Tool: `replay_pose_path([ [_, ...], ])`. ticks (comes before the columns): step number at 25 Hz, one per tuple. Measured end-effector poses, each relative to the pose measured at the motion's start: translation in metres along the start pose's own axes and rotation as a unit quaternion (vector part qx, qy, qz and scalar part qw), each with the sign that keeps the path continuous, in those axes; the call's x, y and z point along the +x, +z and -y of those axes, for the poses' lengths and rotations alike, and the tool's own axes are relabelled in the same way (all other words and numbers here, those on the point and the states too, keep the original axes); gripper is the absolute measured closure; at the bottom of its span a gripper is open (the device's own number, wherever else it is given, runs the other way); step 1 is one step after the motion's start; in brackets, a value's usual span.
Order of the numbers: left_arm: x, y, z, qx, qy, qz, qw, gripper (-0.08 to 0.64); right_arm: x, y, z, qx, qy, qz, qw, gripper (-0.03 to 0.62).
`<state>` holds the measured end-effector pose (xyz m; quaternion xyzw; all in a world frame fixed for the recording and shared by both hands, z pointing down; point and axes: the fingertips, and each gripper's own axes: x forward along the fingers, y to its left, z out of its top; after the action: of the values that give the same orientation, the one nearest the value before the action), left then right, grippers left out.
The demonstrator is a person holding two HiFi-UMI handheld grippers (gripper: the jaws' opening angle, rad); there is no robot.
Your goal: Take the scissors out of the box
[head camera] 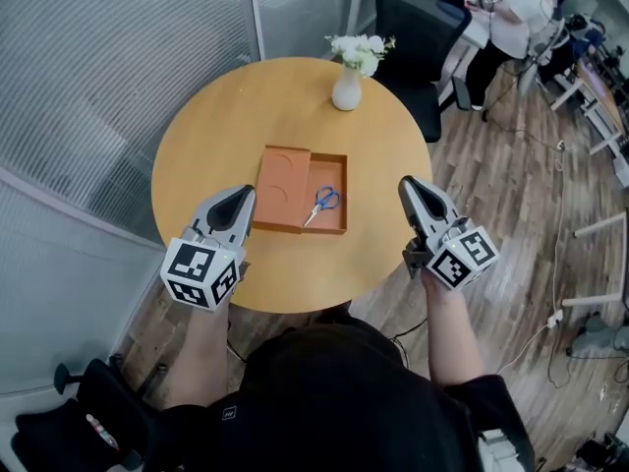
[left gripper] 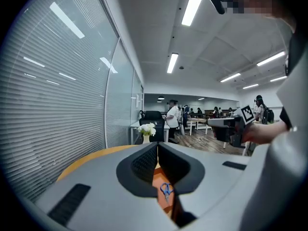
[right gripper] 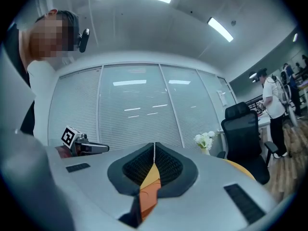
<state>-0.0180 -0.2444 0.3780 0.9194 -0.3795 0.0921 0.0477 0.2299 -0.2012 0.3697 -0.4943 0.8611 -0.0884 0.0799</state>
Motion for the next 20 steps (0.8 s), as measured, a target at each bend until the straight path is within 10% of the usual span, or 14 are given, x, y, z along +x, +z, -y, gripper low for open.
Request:
replay_pose_path([
  [20, 0.065, -0.011, -0.008, -0.005, 0.082, -0.042, 0.9958, 0.546, 0.107, -0.072, 0.039, -0.089, 0.181, -0.167, 0.965, 0.552],
])
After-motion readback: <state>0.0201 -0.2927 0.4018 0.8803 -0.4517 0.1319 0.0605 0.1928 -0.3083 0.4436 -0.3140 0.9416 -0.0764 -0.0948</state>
